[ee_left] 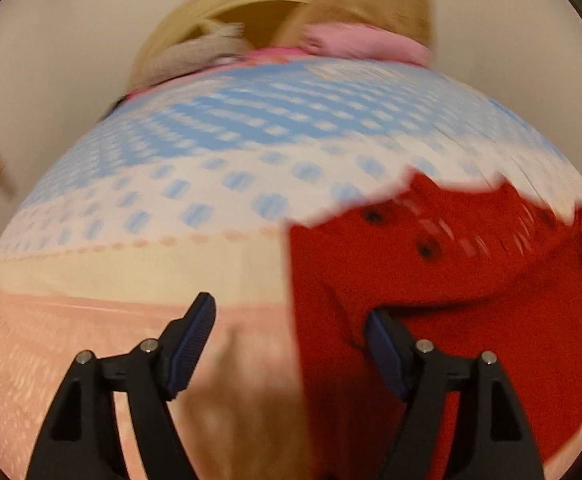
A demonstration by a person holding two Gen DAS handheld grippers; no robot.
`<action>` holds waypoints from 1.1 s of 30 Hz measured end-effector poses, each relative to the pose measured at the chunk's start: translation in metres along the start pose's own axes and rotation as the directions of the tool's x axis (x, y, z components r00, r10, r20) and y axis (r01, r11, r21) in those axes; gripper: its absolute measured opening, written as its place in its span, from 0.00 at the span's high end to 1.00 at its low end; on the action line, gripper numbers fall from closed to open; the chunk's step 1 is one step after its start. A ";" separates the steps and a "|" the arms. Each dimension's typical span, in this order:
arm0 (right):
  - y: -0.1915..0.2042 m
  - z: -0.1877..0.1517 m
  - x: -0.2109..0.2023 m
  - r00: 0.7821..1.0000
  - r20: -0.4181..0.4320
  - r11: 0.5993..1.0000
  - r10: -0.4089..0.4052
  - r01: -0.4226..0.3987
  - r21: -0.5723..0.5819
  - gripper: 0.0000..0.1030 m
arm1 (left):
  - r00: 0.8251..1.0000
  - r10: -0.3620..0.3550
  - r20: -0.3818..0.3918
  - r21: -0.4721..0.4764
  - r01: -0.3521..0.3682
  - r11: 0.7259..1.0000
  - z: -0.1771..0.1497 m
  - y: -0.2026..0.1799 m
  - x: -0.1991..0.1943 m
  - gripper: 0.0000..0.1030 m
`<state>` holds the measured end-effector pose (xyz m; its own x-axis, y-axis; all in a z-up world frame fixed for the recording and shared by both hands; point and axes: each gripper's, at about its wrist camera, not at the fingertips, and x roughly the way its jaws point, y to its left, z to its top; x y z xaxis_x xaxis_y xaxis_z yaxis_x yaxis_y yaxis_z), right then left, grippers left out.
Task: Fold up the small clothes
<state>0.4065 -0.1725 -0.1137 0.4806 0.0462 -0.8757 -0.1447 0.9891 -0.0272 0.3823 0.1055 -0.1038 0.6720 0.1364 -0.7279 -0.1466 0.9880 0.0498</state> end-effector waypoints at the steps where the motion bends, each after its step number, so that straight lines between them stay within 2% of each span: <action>1: -0.001 0.007 -0.002 1.000 0.020 1.000 -0.005 0.005 0.012 0.32 | 1.000 -0.025 0.007 -0.052 0.025 0.998 0.005 0.009 -0.002 0.21; 3: -0.010 0.021 -0.016 0.995 0.095 0.997 0.001 -0.008 0.072 0.32 | 0.998 -0.065 0.013 -0.126 0.066 0.990 0.008 0.023 -0.005 0.14; 6: -0.022 0.023 -0.034 0.982 0.181 0.987 0.048 -0.074 0.143 0.32 | 0.997 -0.078 0.014 -0.123 0.079 0.989 0.000 0.030 -0.010 0.11; 9: -0.023 0.007 -0.035 0.982 0.175 0.987 0.077 -0.100 0.127 0.32 | 0.994 -0.107 0.000 -0.130 0.106 0.986 -0.019 0.038 -0.013 0.11; 12: -0.026 -0.020 -0.035 0.981 0.163 0.983 0.106 -0.128 0.130 0.32 | 0.989 -0.151 0.003 -0.125 0.150 0.981 -0.032 0.037 -0.015 0.05; 14: -0.023 -0.033 -0.033 0.980 0.157 0.981 0.124 -0.144 0.126 0.32 | 0.993 -0.118 -0.005 -0.104 0.117 0.988 -0.028 0.031 -0.014 0.05; 16: -0.017 -0.041 -0.033 0.980 0.144 0.983 0.134 -0.150 0.106 0.32 | 0.992 -0.124 -0.012 -0.116 0.122 0.986 -0.016 0.026 -0.011 0.05; 19: -0.005 -0.048 -0.039 0.981 0.143 0.987 0.132 -0.143 0.073 0.32 | 0.975 -0.198 -0.097 -0.169 0.180 0.969 0.009 0.019 0.002 0.05; 21: -0.001 -0.052 -0.041 0.978 0.146 0.985 0.147 -0.159 0.073 0.32 | 0.954 -0.264 -0.145 -0.253 0.222 0.942 0.022 0.016 0.010 0.05; 23: 0.001 -0.056 -0.041 0.977 0.149 0.984 0.150 -0.162 0.075 0.32 | 0.944 -0.290 -0.155 -0.285 0.238 0.928 0.032 0.010 0.010 0.05; 25: 0.003 -0.060 -0.040 0.977 0.156 0.985 0.145 -0.157 0.073 0.32 | 0.957 -0.250 -0.144 -0.298 0.199 0.933 0.043 0.005 0.004 0.05; 26: 0.004 -0.062 -0.038 0.977 0.156 0.986 0.142 -0.154 0.069 0.32 | 0.973 -0.207 -0.105 -0.320 0.164 0.933 0.049 0.010 -0.003 0.05; 28: 0.005 -0.068 -0.033 0.979 0.146 0.987 0.141 -0.151 0.060 0.32 | 0.985 -0.166 -0.038 -0.388 0.139 0.911 0.048 0.024 -0.013 0.02; 31: 0.001 -0.071 -0.035 0.975 0.161 0.986 0.151 -0.161 0.052 0.32 | 0.992 -0.124 -0.013 -0.451 0.105 0.886 0.038 0.047 -0.015 0.01; 33: -0.006 -0.071 -0.039 0.972 0.177 0.983 0.157 -0.171 0.066 0.32 | 0.989 -0.147 -0.035 -0.452 0.115 0.885 0.024 0.058 -0.010 0.01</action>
<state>0.3270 -0.1900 -0.1141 0.5971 0.2252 -0.7699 -0.1671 0.9736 0.1552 0.3848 0.1630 -0.0769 0.6601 -0.0127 -0.7511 -0.3803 0.8566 -0.3487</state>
